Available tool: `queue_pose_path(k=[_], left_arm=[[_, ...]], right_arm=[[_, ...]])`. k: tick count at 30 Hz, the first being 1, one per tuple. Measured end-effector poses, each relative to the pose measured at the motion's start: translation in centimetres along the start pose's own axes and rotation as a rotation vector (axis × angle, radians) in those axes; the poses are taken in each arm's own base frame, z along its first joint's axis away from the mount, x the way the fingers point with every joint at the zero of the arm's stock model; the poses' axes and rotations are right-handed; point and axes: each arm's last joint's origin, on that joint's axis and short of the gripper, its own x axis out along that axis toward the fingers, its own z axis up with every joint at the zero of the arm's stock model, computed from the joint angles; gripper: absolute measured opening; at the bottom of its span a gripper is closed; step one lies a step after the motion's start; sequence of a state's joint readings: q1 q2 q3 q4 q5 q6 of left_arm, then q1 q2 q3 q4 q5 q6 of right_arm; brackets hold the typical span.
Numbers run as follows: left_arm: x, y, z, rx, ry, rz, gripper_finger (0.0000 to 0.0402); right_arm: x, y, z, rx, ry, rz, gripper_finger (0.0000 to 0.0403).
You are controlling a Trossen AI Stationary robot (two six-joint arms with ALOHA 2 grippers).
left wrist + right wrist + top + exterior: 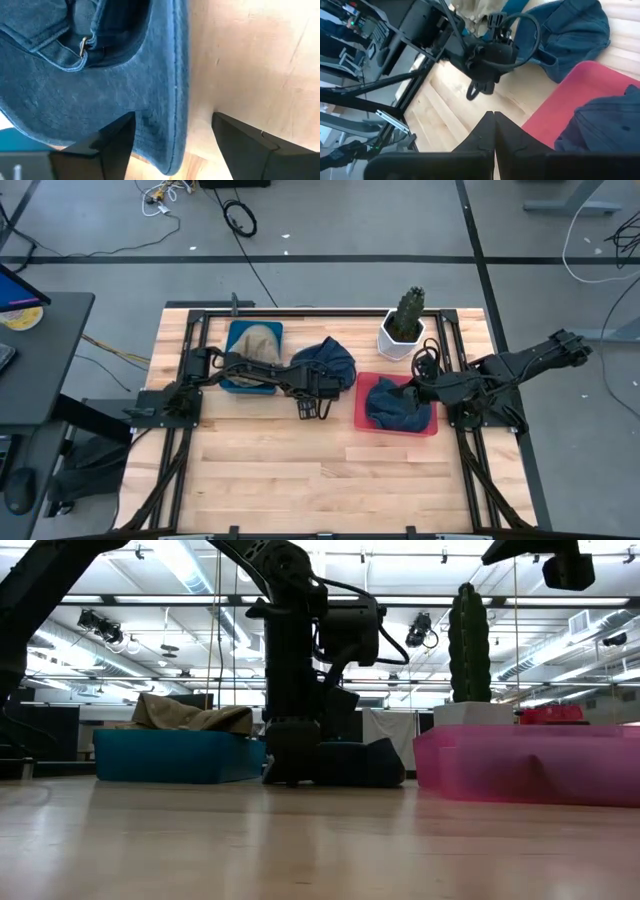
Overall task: Pick & Place hat
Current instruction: Put the blue cap into the red bin
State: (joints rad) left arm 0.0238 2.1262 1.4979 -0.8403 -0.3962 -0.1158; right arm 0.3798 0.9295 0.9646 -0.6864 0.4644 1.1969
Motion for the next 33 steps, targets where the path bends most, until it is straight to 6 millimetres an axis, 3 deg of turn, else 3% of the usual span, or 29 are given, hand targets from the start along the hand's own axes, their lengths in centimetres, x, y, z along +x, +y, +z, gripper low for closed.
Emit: queue_pose_path(k=[4,16,24,33], left_arm=[[0.1,-0.1,0.1,0.012,-0.005,-0.004,0.0226],[-0.1,0.2,-0.1,-0.005,0.004,0.047,0.0019],[-2.3,1.0,-0.6,-0.012,-0.002,0.045,0.0018],[-8.0,3.6,-1.5,-0.105,-0.133,0.098,0.0011]], right_arm=[[0.0,0.1,0.1,0.007,-0.022,0.005,0.0004],[0.0,0.1,0.2,0.002,-0.046,-0.006,0.0004],[0.0,0.0,0.1,-0.015,-0.043,-0.015,0.0004],[0.0,-0.3,0.1,0.005,-0.067,-0.046,0.0004]])
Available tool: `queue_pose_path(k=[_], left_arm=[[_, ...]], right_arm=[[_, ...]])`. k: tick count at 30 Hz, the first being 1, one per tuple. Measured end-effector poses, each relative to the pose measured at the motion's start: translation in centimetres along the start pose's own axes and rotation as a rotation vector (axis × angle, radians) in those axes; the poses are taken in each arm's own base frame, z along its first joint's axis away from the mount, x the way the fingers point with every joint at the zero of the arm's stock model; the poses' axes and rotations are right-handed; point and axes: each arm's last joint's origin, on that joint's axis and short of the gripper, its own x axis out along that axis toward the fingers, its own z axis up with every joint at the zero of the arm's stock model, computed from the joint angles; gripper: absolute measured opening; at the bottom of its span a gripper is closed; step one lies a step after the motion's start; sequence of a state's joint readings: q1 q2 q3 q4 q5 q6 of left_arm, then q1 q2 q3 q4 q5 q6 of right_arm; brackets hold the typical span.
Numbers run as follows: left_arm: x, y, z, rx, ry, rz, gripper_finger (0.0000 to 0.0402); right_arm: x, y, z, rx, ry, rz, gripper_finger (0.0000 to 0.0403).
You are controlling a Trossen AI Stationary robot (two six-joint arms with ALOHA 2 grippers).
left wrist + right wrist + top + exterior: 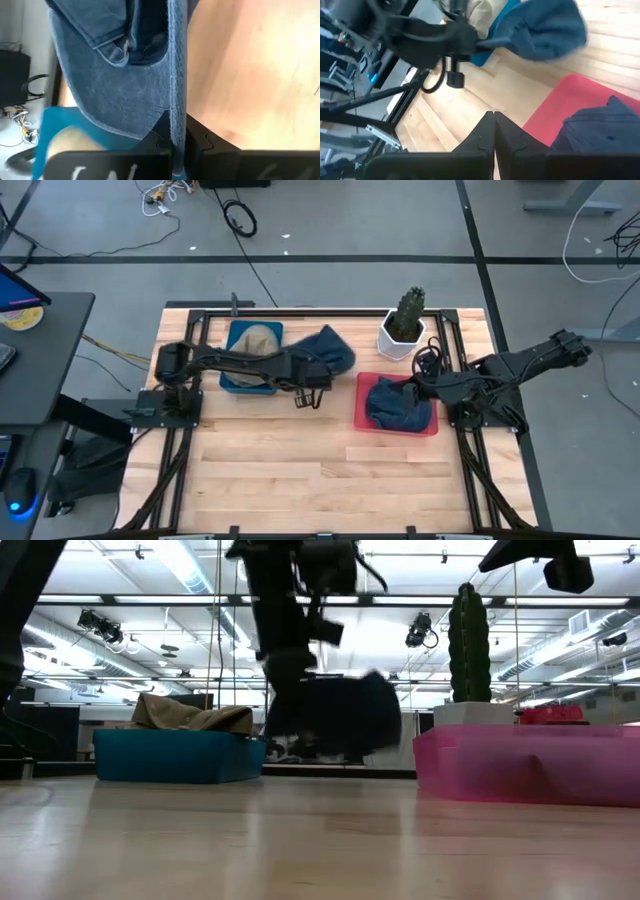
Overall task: Pick & Place hat
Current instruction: Put the blue cap into the red bin
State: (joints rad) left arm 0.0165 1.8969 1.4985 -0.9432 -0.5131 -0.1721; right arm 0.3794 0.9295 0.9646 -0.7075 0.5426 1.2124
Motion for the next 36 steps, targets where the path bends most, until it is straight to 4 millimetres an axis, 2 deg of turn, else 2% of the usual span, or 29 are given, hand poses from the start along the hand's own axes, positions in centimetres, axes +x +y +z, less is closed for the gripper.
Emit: queue_pose_path(k=[2,7,14,21,27,32,36], left_arm=[[-1.3,0.9,-0.2,-0.034,-0.029,0.034,0.0011],[-5.3,3.5,-0.5,-0.242,-0.169,0.099,0.0011],[-11.3,6.4,-1.5,-0.531,-0.425,0.150,0.0011],[-16.2,7.2,-1.5,-0.692,-0.705,0.066,0.0011],[-19.5,7.2,-0.2,-0.851,-0.966,-0.057,0.0011],[-22.2,7.6,0.7,-0.862,-1.195,-0.125,0.0011],[-23.3,7.8,1.0,-0.812,-1.315,-0.182,0.0011]], right_arm=[[0.0,-0.1,0.0,0.019,-0.005,-0.016,0.0004],[0.0,-0.4,0.0,0.078,-0.051,-0.051,0.0004],[0.0,-0.5,0.2,0.154,-0.107,-0.065,0.0004],[0.0,-0.1,0.4,0.234,-0.131,-0.028,0.0017],[-0.3,2.0,1.6,0.312,-0.251,0.161,0.0049],[-0.7,3.3,2.9,0.325,-0.340,0.282,0.0080],[-0.9,3.8,3.7,0.355,-0.388,0.343,0.0109]])
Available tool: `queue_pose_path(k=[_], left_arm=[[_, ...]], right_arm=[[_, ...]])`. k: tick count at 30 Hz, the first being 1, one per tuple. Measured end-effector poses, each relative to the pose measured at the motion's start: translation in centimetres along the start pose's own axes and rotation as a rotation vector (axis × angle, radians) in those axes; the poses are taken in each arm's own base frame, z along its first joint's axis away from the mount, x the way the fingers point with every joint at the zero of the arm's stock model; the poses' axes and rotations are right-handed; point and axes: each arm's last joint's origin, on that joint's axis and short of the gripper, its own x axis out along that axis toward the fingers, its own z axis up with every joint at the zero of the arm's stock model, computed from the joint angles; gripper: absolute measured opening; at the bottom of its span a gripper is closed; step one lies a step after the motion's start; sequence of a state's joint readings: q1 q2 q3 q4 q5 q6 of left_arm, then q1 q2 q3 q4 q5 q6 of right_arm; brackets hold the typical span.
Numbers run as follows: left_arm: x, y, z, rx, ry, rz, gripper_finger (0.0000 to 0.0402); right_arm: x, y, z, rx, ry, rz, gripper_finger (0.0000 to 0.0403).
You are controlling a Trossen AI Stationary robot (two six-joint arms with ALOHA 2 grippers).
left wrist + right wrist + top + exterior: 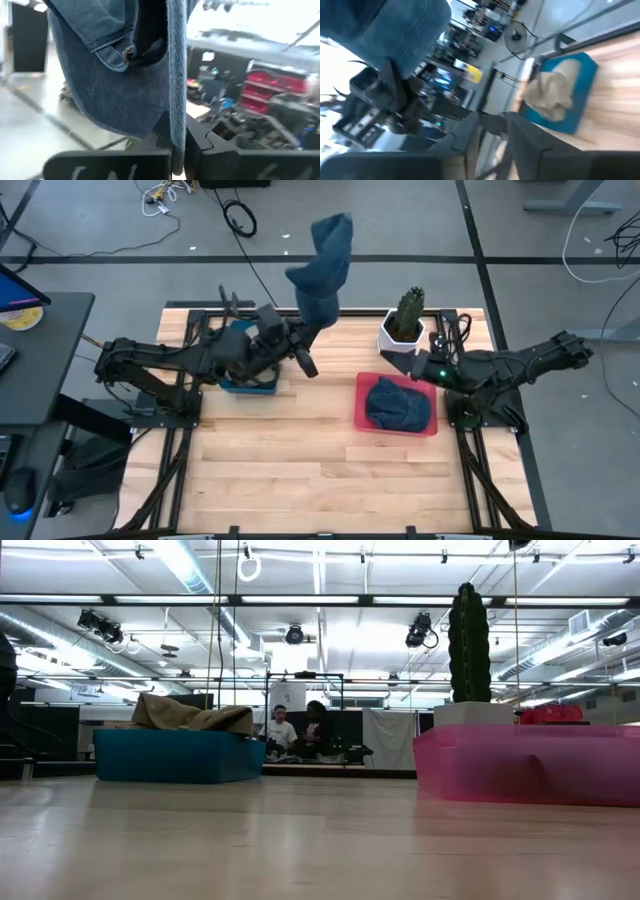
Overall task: Pick & Place hat
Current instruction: Put the blue cap into the red bin
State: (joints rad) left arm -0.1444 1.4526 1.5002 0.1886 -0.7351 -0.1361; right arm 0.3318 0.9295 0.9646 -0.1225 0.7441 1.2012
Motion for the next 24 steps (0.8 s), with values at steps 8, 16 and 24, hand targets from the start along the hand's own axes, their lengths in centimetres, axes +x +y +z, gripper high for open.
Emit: queue_pose_path(k=[8,16,24], left_arm=[[0.0,-0.6,1.1,-0.021,-0.081,-0.174,0.0011],[0.0,-1.0,1.6,-0.014,-0.153,-0.326,0.0011],[0.2,-1.2,1.5,0.012,-0.186,-0.349,0.0011]], right_arm=[[0.4,2.2,1.7,-0.005,-0.091,0.215,0.0172],[2.2,3.3,2.3,0.001,-0.110,0.412,0.0215],[4.8,3.6,2.0,0.052,-0.119,0.589,0.0237]])
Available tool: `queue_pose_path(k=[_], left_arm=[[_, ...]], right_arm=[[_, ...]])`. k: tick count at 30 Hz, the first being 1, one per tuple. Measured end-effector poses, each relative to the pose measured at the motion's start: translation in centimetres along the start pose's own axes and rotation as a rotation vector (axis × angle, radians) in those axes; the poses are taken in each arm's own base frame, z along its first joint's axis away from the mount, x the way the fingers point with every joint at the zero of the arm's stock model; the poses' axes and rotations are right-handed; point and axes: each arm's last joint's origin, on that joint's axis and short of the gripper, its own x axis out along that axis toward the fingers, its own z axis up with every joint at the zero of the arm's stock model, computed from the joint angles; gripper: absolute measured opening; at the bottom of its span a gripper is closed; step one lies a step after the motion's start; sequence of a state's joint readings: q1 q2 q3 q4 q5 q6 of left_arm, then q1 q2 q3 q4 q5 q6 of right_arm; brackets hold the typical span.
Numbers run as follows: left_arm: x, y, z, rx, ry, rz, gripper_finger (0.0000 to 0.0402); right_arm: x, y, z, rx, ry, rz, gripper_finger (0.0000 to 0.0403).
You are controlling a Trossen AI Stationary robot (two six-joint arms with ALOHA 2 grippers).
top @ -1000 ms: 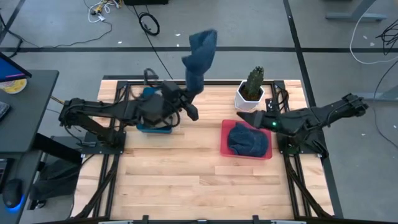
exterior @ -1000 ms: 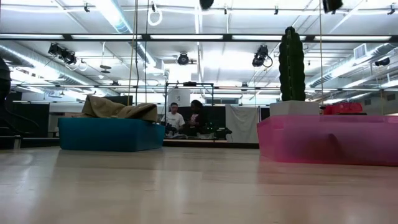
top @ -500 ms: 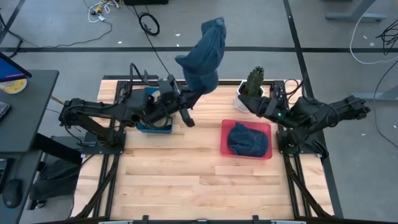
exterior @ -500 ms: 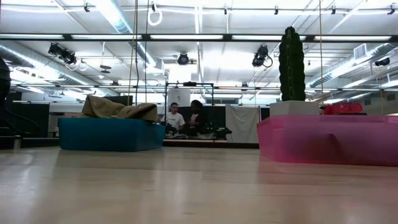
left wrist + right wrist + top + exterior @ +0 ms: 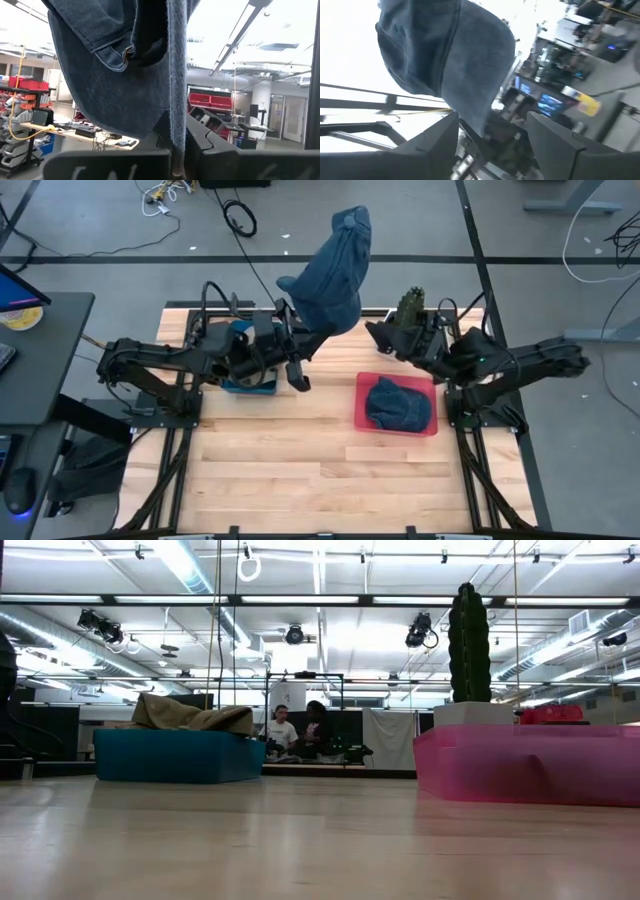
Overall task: Pick & Place hat
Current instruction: Put the blue cap into the red bin
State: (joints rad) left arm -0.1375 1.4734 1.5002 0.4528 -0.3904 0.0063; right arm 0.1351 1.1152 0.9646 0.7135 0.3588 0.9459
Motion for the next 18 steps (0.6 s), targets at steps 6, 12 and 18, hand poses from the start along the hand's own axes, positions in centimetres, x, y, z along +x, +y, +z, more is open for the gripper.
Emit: queue_pose_path(k=[6,12,18], left_arm=[[0.0,0.0,0.2,0.005,-0.019,0.000,0.0011],[0.0,0.0,0.2,0.006,-0.016,-0.021,0.0012],[0.1,-0.1,-0.2,0.011,-0.006,-0.021,0.0011]], right_arm=[[1.1,-1.1,-0.4,0.047,0.018,0.079,0.0235],[1.9,-1.9,-0.4,0.060,-0.005,0.136,0.0235],[2.3,-2.5,0.1,0.078,-0.026,0.202,0.0235]])
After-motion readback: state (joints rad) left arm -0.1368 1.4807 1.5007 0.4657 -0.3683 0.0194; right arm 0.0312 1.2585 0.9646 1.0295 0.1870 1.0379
